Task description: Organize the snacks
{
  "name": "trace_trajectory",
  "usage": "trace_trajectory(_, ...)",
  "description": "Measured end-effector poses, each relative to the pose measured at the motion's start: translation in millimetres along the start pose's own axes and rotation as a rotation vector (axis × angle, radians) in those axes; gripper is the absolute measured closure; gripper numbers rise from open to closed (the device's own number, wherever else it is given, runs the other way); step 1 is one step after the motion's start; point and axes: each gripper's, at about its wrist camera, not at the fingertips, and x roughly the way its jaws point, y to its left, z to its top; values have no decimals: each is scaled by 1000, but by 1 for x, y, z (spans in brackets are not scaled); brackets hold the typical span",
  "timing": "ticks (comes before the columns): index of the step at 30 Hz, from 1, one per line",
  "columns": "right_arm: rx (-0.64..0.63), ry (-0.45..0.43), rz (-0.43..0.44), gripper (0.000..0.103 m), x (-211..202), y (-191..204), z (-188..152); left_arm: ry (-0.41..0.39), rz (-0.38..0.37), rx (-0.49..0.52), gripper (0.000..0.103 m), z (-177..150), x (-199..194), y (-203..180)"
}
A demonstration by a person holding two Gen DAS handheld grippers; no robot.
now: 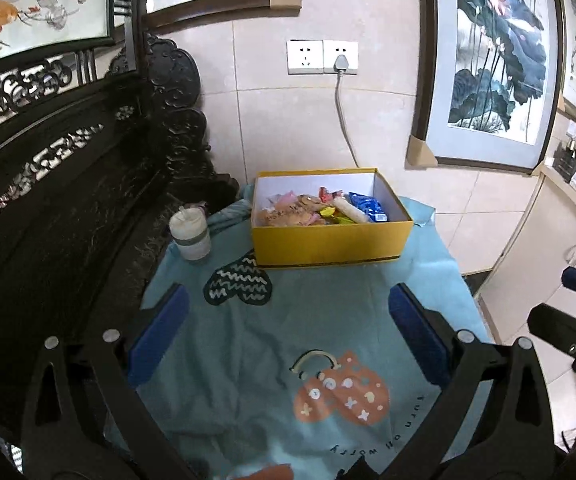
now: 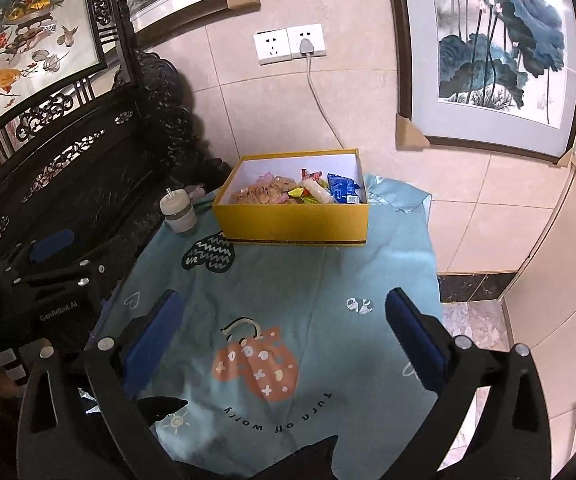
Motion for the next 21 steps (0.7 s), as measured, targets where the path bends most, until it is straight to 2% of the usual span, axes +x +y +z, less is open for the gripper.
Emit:
trace_trajectory(5, 0, 14, 2, 1, 1, 2, -3, 17, -21, 13, 2, -3, 2, -1)
trace_trajectory(21, -5, 15, -13, 1, -1, 7, -2, 35, -5, 26, 2, -4, 3, 2)
